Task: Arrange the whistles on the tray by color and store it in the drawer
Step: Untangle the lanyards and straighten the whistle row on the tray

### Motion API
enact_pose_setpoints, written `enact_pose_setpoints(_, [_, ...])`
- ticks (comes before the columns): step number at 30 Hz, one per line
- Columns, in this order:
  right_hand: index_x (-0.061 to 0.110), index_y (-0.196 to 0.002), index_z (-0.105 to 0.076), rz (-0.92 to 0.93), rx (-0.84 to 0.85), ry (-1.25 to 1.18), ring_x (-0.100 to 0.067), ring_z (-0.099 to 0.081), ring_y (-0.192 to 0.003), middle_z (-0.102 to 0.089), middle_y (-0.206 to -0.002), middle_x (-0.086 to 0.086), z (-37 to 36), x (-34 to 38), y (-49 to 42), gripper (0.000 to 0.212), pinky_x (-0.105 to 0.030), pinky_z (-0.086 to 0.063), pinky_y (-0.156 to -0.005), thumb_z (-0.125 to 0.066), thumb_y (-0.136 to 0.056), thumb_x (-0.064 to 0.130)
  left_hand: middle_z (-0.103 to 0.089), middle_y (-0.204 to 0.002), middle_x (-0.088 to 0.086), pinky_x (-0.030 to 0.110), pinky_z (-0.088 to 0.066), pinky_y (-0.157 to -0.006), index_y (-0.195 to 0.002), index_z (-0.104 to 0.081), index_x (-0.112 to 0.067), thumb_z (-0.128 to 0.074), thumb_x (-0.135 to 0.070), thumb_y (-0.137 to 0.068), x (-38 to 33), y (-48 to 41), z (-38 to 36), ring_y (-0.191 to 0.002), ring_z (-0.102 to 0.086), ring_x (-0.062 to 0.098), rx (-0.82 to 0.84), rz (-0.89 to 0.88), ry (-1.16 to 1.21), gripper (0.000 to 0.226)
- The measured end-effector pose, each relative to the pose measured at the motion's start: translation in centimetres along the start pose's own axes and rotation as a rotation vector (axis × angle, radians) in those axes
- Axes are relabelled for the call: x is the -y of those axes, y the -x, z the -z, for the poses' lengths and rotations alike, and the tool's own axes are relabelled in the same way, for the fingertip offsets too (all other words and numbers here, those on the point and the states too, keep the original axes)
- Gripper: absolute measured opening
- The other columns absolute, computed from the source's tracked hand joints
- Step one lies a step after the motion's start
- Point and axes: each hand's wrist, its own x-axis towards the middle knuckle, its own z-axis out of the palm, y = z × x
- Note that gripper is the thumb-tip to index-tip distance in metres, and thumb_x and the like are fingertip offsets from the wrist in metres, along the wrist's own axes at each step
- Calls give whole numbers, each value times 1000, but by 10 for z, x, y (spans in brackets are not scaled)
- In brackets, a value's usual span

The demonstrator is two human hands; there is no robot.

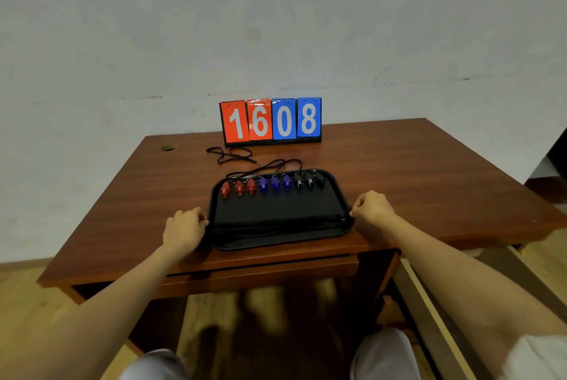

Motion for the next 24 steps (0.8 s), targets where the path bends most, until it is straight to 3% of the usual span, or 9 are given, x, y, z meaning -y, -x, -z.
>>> enact_pose_setpoints(6, [4,-81,-70,34,-11,76,-27,-64,-75,-72,-87,-12,-1,-2,5,18,-35,-52,-65,-65,-89,19,-66,-105,6,39,-42,-87,-99,-67,-19,-53,-30,-94,-2,5,0,-107,-53,29,-9,-42,-57,18])
enact_pose_setpoints(10, [12,-76,-60,86,-21,62,-21,-58,-72,-65,-86,-7,-1,-3,6,14,-34,-49,-66,-68,-86,19,-58,-115,6,40,-36,-95,-112,-63,-22,-51,-29,-94,-3,8,-2,-116,-44,30,-23,-28,-81,22])
enact_pose_setpoints(15, [18,-97,-64,299,-41,219,-28,-47,-114,-52,-114,-8,-4,1,7,12,-40,-45,-89,-67,-87,24,-54,-122,2,38,-30,-95,-120,-60,-25,-47,-27,-96,-11,10,-6,-118,-39,26,-51,-93,-30,27])
enact_pose_setpoints(19, [17,-108,-64,363,-14,335,-27,-43,-117,-54,-115,-7,-11,3,9,18,-39,-40,-95,-62,-91,23,-52,-124,-3,37,-24,-91,-118,-62,-28,-48,-32,-96,-20,18,-11,-118,-36,24,-68,-198,-135,26])
enact_pose_setpoints(24, [16,-107,-64,355,-24,349,-27,-45,-117,-59,-112,-7,-20,1,8,18,-38,-42,-92,-62,-91,24,-48,-125,1,40,-25,-96,-121,-61,-27,-47,-33,-95,-23,22,-14,-121,-33,27,-52,-143,-230,30])
